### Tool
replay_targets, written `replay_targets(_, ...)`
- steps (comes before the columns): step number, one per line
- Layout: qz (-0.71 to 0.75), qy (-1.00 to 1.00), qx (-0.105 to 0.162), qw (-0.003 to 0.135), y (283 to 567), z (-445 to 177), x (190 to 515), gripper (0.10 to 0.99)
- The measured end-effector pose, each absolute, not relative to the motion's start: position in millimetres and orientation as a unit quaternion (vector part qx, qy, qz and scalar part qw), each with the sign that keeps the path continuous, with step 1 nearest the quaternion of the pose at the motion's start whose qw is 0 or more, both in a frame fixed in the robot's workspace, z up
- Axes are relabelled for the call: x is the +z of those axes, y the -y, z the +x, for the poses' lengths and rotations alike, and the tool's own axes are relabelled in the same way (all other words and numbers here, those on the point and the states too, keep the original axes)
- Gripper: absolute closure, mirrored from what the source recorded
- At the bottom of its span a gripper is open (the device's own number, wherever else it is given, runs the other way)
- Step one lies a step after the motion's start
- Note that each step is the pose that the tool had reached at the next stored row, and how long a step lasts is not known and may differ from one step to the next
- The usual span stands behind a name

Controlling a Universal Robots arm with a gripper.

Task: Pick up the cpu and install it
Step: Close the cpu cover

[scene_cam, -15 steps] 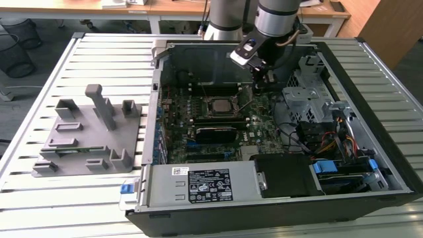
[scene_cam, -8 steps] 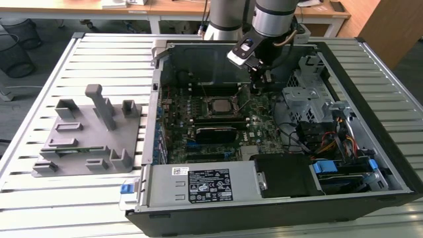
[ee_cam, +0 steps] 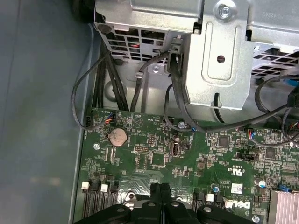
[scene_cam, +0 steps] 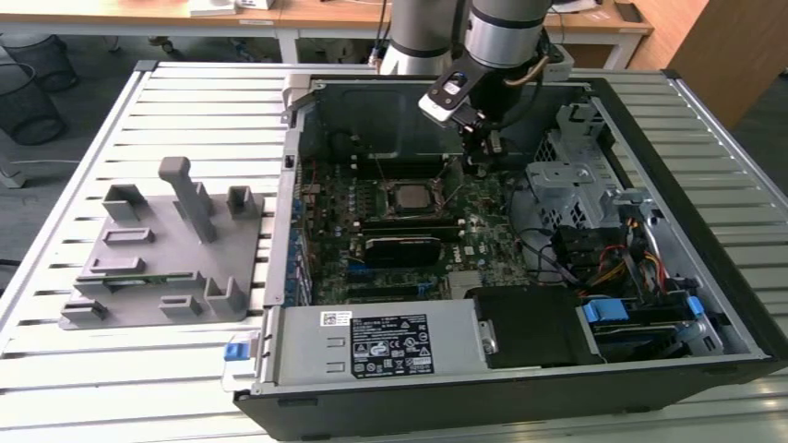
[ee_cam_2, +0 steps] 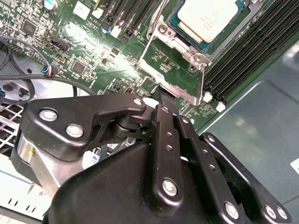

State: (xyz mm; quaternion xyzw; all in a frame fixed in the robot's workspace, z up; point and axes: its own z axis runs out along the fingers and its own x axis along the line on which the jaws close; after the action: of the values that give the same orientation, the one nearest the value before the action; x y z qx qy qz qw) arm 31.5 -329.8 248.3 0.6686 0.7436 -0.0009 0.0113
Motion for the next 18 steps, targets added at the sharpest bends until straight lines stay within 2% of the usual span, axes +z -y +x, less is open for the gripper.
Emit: replay_targets(18, 0.669, -0.744, -0.001, 0.011, 329, 14, 246, 0.980)
